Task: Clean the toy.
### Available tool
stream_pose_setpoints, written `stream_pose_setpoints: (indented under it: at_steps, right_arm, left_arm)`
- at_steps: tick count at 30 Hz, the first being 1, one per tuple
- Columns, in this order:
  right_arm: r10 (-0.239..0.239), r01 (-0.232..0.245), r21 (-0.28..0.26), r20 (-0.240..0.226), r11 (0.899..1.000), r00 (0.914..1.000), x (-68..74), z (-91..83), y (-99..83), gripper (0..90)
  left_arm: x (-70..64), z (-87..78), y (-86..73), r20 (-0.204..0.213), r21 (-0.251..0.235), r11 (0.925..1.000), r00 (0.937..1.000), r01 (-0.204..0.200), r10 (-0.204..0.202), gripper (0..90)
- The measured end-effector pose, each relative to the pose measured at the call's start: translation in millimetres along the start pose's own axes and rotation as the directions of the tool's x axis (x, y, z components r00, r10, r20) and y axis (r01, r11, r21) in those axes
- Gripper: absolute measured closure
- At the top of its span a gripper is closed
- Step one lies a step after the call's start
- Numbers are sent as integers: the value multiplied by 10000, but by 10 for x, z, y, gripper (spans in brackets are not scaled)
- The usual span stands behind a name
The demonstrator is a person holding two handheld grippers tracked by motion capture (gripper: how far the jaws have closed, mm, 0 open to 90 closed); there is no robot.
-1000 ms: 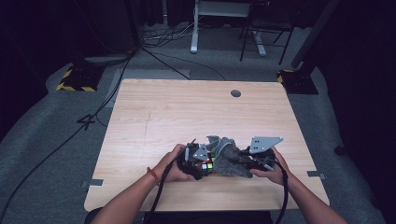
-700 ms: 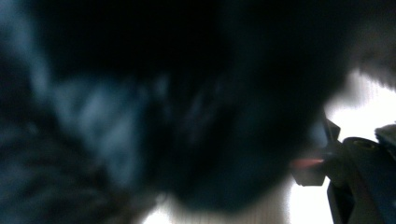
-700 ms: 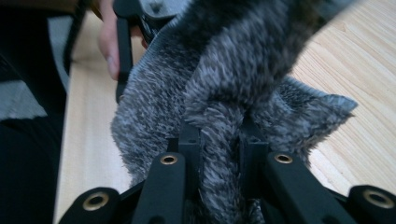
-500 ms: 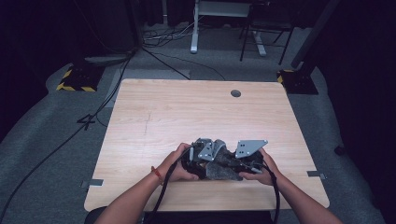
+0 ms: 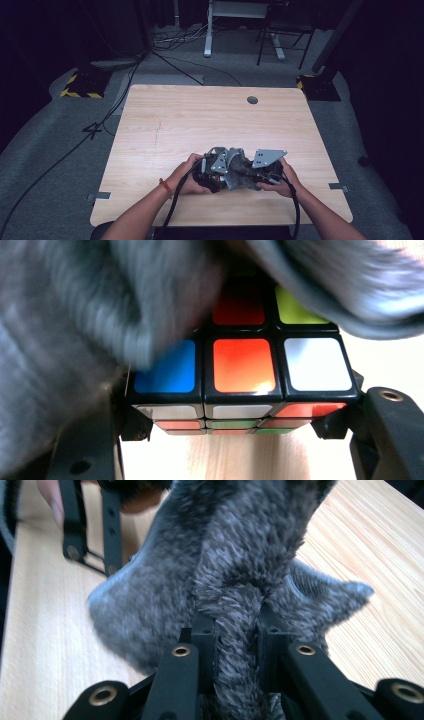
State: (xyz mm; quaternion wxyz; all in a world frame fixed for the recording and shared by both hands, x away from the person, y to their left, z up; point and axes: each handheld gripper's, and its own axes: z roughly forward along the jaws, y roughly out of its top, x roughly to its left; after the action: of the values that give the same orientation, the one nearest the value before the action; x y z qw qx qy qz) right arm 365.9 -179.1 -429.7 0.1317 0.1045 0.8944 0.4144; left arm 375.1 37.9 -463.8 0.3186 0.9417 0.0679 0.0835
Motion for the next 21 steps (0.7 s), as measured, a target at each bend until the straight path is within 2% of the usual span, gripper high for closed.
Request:
stream_pose_setpoints:
  at_steps: [4,5,10,12,15,18,21]
  right_arm:
    - [11,-13,-115,-226,9999,9997,40,41,50,763]
    - [120,-127,-186,-371,9997,9992,45,50,55,764]
    - [178,-212,-309,-1061,9993,9942,133,116,99,763]
    - [76,-101,-238,-1016,9997,9948,140,131,106,763]
    - [177,-200,-253,-876,9995,9960,109,121,92,767]
    - [121,-131,-167,-568,9998,9983,74,98,70,769]
    - [311,-313,-104,-258,9995,9992,2,54,21,770]
  left_arm:
    - [-9,39,19,-120,97,10000,9999,-12,13,339]
    - [-19,56,33,-299,158,9999,9996,12,-8,339]
    - [-34,111,75,-268,181,9998,9996,-10,14,338]
    - [-31,115,72,-319,142,9999,9995,45,-40,339]
    - [-33,97,67,-275,168,9999,9996,-11,16,339]
    - [-32,78,54,-197,150,9999,9998,-24,27,339]
    - [-34,47,36,-156,122,9999,9999,-68,70,339]
